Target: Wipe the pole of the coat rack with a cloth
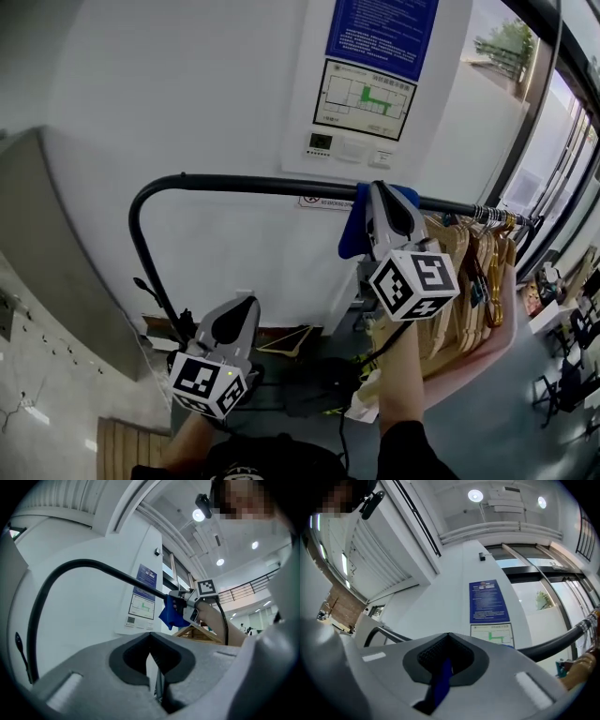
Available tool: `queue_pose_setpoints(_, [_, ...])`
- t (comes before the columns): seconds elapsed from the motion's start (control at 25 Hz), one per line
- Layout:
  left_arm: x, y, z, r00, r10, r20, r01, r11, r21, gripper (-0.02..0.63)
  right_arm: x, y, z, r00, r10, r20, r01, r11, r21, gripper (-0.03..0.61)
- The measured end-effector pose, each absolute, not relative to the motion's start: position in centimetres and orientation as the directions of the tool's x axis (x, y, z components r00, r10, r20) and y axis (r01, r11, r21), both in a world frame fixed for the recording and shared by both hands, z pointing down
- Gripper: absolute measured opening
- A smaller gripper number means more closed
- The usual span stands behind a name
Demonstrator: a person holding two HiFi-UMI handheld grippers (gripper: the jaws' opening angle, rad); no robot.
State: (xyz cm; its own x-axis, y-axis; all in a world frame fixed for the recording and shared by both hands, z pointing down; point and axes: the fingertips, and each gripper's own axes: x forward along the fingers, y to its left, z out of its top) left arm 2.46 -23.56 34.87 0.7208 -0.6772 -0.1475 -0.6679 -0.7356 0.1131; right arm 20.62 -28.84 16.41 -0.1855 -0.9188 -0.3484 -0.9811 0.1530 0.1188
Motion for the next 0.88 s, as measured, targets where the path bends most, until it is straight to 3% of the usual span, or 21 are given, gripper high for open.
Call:
queue_pose_setpoints(0.6, [-7.6,-24.1,34.8,0.568,-0.811,-0.143,-0.802,-0.584,0.128,0.005,-5.1,-33.1,17.7,-0.516,-0.812,-0.272,-0.848,0.442,0.291,0.002])
queue_pose_setpoints(0.88, [-7.8,-24.3,34.9,0.574,-0.807,-0.141,-0.798,-0.59,0.126,0.005,-5.4,-33.1,17.8,-0.516,-0.808,-0.283,-0.844,0.423,0.33,0.002])
